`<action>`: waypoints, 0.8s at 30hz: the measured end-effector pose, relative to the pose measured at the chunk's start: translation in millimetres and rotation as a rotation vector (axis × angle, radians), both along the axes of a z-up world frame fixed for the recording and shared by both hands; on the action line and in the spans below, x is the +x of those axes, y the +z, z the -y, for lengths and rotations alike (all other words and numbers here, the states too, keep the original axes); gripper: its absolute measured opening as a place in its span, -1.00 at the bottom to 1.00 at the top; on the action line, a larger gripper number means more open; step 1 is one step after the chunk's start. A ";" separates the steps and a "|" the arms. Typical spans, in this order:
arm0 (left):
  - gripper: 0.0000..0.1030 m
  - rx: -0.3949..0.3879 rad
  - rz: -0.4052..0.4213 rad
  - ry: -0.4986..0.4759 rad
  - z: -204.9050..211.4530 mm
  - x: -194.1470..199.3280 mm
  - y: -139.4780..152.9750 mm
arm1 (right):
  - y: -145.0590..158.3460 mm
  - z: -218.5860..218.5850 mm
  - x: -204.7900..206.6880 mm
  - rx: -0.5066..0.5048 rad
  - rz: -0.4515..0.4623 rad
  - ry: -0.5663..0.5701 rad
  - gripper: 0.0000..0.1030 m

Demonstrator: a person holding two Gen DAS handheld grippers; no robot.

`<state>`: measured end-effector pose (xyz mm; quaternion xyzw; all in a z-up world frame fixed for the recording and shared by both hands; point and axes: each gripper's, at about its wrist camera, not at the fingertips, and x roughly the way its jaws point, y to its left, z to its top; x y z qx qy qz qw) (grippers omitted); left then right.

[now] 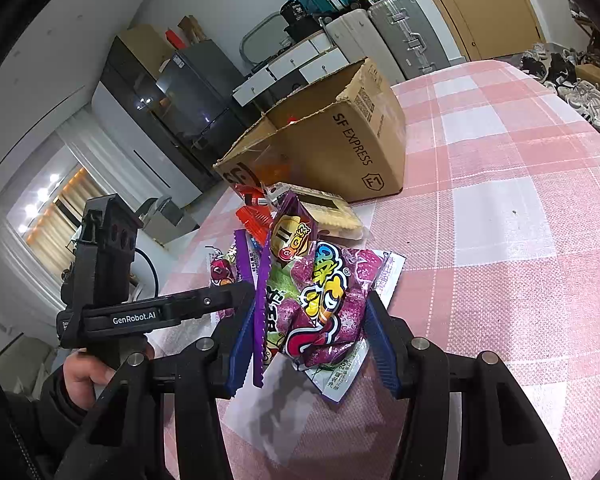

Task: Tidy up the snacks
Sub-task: 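Grasp second purple grape candy bag with left gripper while right gripper holds its bag, then carry both purple candy bags with both grippers over the box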

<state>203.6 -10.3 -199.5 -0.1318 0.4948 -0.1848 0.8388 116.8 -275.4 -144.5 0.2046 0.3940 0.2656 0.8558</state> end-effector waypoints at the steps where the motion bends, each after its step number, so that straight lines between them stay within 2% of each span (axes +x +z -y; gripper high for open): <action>1: -0.06 -0.004 -0.001 0.000 -1.9 -4.5 -0.7 | 0.2 -0.1 -0.6 -0.001 0.000 -0.001 0.01; 10: -0.12 -0.007 0.020 -0.008 -10.8 -22.0 7.7 | 11.4 -6.7 -6.4 -0.012 0.024 0.007 0.01; 24: -0.12 -0.009 0.095 -0.005 -30.4 -54.3 44.3 | 36.2 -18.5 -16.0 -0.042 0.077 0.019 0.01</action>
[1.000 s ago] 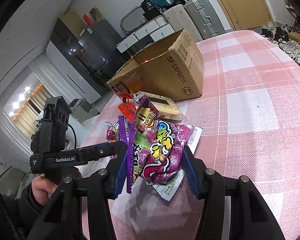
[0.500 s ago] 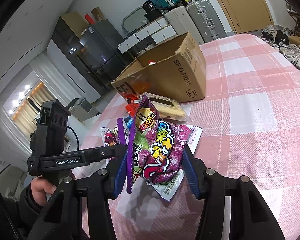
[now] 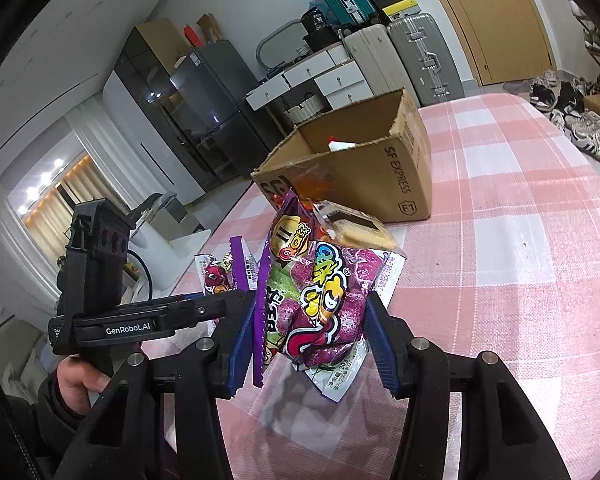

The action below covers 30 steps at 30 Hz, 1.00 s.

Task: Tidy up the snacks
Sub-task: 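Carry both purple candy bags with both grippers over the box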

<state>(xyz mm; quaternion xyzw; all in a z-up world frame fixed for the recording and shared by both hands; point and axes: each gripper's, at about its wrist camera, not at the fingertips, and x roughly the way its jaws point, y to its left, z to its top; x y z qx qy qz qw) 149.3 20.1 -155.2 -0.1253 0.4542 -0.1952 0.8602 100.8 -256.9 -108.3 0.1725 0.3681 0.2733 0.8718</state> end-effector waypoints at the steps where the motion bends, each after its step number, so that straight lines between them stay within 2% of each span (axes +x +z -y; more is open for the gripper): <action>1: -0.12 0.000 0.006 0.001 -1.9 -1.9 3.2 | 1.6 -0.2 -0.7 -0.001 0.003 0.000 0.01; 14: -0.12 -0.001 0.080 -0.015 -17.7 -18.9 45.2 | 28.9 -7.3 -2.7 -0.019 0.066 0.013 0.01; 21: -0.12 -0.012 0.106 -0.005 -28.3 -21.0 70.1 | 44.3 -9.3 1.9 0.046 0.085 0.045 0.01; 30: -0.12 0.034 0.165 -0.007 -27.0 -15.2 113.7 | 74.6 -11.0 12.2 0.044 0.143 0.063 0.01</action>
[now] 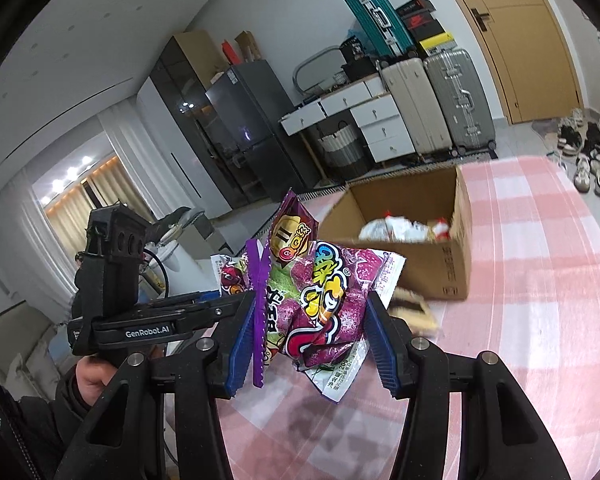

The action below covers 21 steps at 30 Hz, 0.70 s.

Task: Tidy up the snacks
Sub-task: 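Carry both purple candy bags with both grippers over the box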

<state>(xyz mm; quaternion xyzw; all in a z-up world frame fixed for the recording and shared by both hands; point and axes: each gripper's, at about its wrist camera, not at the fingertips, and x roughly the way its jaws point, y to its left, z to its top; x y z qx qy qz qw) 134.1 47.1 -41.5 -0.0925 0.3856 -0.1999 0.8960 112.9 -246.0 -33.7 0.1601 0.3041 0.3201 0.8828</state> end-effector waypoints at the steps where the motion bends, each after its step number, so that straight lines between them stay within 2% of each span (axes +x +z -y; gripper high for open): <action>1: -0.12 -0.002 0.005 0.002 -1.3 2.1 5.3 | 3.4 0.5 0.9 0.002 0.008 0.001 0.01; 12: -0.11 0.042 0.067 -0.003 4.0 34.1 56.8 | 38.7 2.4 35.1 -0.028 0.076 0.007 0.01; 21: -0.11 0.048 0.059 0.007 3.6 80.0 91.1 | 63.6 -0.4 72.0 -0.043 0.087 0.026 0.01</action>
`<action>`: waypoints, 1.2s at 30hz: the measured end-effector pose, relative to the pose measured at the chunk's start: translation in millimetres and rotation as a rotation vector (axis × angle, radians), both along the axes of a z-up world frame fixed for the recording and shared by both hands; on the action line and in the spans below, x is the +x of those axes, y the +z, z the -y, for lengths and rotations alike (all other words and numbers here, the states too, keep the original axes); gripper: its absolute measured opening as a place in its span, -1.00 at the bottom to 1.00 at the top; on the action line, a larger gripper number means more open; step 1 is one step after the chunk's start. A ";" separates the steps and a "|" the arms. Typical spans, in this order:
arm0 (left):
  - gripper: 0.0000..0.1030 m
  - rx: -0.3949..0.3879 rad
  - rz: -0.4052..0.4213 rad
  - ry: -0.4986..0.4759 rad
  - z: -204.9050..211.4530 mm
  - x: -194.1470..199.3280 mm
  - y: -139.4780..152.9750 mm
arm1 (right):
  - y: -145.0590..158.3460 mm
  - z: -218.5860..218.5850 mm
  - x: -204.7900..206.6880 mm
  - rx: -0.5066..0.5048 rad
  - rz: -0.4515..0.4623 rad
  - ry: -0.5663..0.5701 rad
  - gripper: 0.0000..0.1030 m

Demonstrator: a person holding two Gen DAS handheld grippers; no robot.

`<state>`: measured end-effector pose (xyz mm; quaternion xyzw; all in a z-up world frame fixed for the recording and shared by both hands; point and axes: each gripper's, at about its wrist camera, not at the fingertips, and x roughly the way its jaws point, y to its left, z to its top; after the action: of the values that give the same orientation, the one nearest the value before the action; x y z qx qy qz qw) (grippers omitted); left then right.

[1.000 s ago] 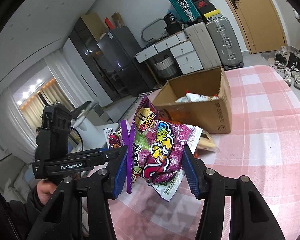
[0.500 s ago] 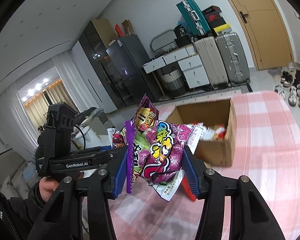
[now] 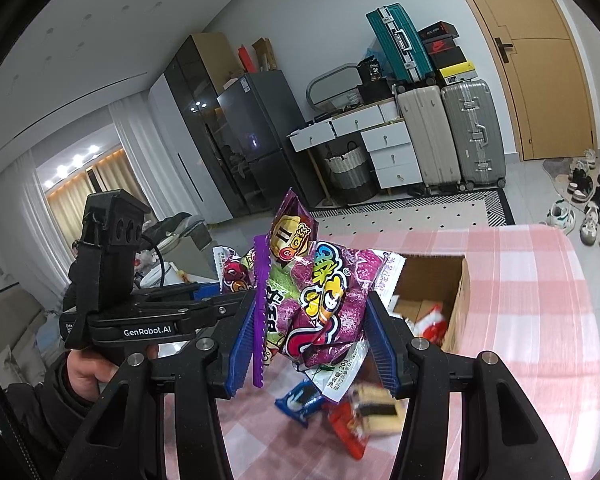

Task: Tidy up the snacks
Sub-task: 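Carry both purple candy bags with both grippers over the box, then open both grippers to drop the purple candy bags into box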

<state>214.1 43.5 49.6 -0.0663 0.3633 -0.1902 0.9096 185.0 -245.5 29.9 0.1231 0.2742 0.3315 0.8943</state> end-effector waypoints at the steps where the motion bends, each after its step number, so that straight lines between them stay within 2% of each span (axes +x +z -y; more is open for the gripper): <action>1: -0.11 0.004 -0.003 -0.001 2.6 7.8 2.7 | 2.2 0.2 4.7 0.000 -0.001 -0.001 0.01; 8: -0.11 0.023 -0.010 0.005 10.8 49.7 18.0 | 14.8 2.5 34.3 0.012 0.001 -0.002 0.01; 15: -0.11 0.037 -0.032 -0.007 24.4 94.8 14.1 | 20.4 3.1 63.9 0.014 -0.004 -0.019 0.01; 21: -0.11 0.034 -0.091 -0.009 29.3 126.8 -18.0 | 3.8 -0.8 94.6 -0.003 -0.045 -0.017 0.01; 34: -0.10 0.037 -0.189 -0.025 33.3 170.8 -99.3 | -55.9 -13.2 141.8 -0.073 -0.147 -0.045 0.05; 36: -0.02 0.031 -0.195 -0.023 33.1 173.8 -105.5 | -64.6 -14.4 148.1 -0.077 -0.180 -0.042 0.08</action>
<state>388.0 10.4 -55.9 -0.0665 0.4539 -0.1878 0.8685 333.1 -231.2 -34.7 0.1235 0.3635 0.2893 0.8769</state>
